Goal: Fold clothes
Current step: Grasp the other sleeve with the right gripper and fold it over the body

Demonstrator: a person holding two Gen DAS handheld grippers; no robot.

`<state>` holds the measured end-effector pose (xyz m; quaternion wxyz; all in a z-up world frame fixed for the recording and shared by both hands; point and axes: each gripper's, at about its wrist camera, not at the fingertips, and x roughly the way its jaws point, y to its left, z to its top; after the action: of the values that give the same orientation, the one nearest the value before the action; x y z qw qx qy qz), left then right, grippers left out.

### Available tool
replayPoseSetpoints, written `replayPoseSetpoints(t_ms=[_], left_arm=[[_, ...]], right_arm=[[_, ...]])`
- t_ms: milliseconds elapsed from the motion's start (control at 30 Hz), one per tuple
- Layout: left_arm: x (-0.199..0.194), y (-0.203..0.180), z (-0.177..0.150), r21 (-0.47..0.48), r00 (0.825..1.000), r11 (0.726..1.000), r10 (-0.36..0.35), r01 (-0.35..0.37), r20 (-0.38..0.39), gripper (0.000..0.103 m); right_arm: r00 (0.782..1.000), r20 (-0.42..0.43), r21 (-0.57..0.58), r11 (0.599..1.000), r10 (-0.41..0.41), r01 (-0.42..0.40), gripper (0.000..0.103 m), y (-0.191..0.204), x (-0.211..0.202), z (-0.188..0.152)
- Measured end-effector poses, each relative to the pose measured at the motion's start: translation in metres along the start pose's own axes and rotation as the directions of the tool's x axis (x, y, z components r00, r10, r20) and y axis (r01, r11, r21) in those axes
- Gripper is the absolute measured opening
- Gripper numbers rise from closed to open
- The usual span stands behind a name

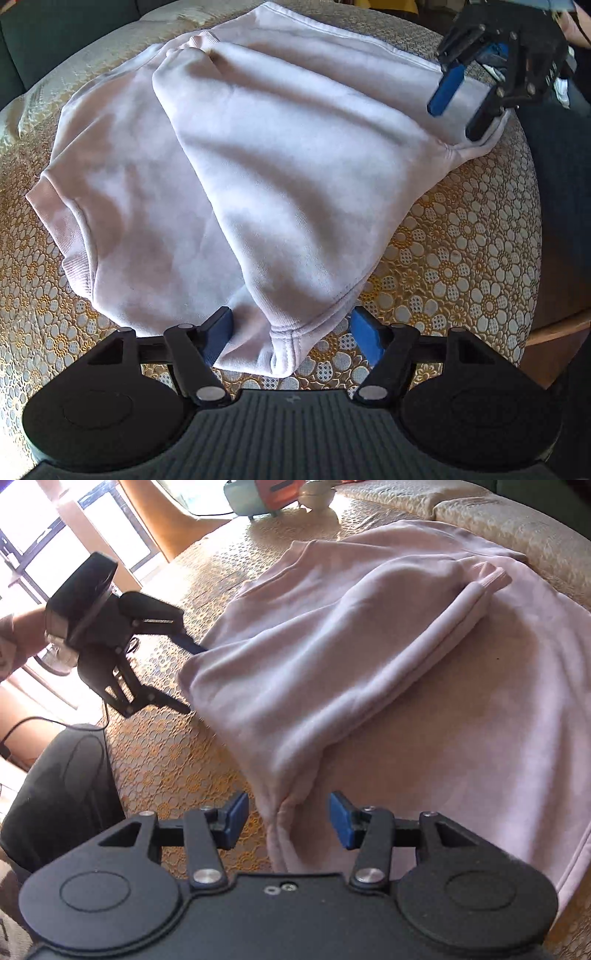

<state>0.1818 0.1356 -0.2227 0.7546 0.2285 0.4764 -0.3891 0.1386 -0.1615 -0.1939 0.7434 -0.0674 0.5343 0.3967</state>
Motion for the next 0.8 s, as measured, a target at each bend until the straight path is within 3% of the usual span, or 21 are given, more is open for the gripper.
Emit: replayPoseSetpoints(t_ms=[100, 333, 400, 500, 800], left_arm=[[-0.004, 0.000, 0.003, -0.011, 1.000, 1.000, -0.014, 0.014, 0.005, 0.068], [-0.001, 0.003, 0.005, -0.051, 1.000, 0.999, -0.015, 0.015, -0.005, 0.032], [-0.003, 0.003, 0.004, -0.057, 1.000, 0.998, -0.020, 0.019, -0.006, 0.029], [-0.009, -0.002, 0.003, -0.034, 1.000, 0.999, -0.021, 0.020, -0.018, 0.023], [-0.032, -0.059, -0.026, 0.067, 0.993, 0.995, -0.065, 0.072, -0.097, 0.016]], right_arm=[[1.000, -0.002, 0.002, 1.000, -0.015, 0.015, 0.103, 0.010, 0.010, 0.004], [0.996, -0.007, -0.028, 0.995, -0.093, 0.093, 0.103, 0.022, 0.041, 0.011], [0.991, -0.015, -0.051, 0.990, -0.136, 0.135, 0.103, 0.029, 0.046, 0.008], [0.991, -0.006, -0.021, 0.991, -0.136, 0.135, 0.103, 0.032, 0.038, 0.006], [0.995, -0.062, -0.117, 0.991, -0.078, 0.071, 0.103, 0.068, 0.004, -0.015]])
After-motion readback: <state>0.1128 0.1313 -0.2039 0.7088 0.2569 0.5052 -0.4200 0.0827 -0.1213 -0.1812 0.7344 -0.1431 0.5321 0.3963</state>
